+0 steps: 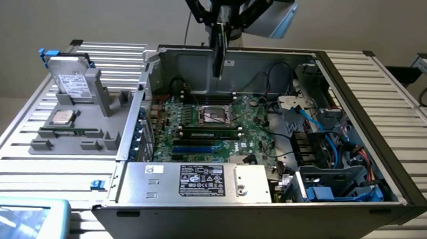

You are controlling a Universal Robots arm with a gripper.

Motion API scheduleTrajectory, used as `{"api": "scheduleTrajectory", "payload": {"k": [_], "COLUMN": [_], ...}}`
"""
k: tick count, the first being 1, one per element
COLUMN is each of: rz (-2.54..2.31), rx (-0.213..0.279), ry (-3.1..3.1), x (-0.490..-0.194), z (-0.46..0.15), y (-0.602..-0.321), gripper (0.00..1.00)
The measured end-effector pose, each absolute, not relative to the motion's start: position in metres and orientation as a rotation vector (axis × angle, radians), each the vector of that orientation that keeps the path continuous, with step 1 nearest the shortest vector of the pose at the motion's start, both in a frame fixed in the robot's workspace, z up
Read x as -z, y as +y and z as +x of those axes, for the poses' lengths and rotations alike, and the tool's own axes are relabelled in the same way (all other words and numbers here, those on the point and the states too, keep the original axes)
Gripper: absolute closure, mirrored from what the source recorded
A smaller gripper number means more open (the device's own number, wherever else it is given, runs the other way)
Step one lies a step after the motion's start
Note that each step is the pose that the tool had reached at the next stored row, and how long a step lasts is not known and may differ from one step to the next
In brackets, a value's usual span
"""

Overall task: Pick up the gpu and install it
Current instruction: 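Pick up the gpu and move the gpu toward the slot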

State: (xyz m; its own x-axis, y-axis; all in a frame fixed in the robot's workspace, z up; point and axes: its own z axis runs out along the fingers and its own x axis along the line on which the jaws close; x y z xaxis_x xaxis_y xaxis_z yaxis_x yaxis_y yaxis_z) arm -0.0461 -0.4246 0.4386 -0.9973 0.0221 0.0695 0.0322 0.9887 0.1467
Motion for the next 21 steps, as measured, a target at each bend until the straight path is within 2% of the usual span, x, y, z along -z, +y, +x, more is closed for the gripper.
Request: {"api": "scheduleTrajectory", "payload": {"k": [21], "rz": [-0.042], "rx": [0.227], "ry": [-3.061], "x": [-0.431], "z": [0.005], "y": [-0.424], "gripper": [0.72]}}
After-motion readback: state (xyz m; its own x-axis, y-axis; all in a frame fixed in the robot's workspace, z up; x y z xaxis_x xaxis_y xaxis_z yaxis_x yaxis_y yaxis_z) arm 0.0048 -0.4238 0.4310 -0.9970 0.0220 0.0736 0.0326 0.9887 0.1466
